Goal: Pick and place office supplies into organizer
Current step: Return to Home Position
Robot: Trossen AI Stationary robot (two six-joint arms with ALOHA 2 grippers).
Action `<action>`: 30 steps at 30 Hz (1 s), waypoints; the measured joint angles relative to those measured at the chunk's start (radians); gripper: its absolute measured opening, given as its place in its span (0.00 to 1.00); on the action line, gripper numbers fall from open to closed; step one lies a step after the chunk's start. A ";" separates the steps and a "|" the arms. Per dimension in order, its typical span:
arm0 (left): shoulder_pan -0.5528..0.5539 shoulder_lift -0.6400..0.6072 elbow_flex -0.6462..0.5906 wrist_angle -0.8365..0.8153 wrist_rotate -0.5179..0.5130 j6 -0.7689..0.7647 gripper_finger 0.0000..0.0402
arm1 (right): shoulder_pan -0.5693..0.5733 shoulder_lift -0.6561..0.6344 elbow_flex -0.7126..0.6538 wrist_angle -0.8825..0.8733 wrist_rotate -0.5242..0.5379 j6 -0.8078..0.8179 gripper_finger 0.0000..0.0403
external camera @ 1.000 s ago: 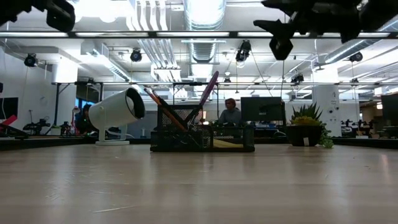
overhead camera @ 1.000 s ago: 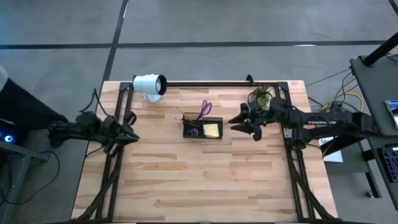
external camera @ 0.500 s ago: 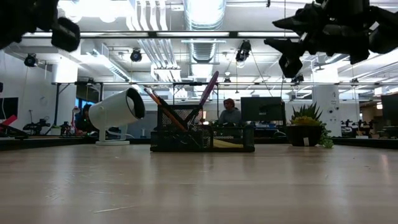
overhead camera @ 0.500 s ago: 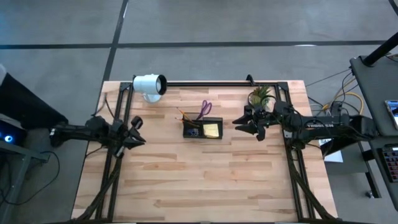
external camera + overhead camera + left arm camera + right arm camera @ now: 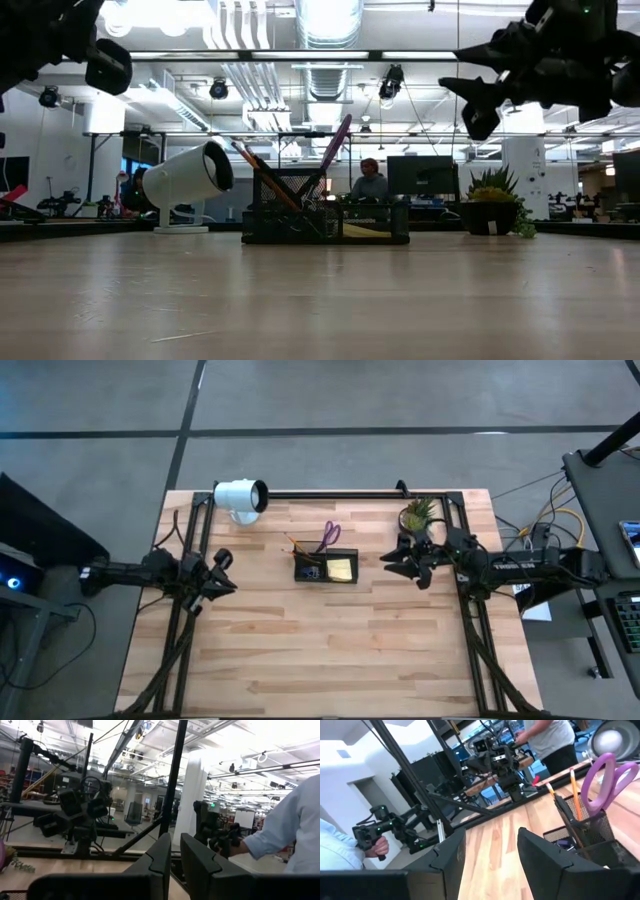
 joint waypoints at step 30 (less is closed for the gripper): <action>0.003 0.003 0.001 0.007 -0.002 -0.032 0.07 | -0.233 0.000 -0.127 0.156 -0.268 -0.067 0.41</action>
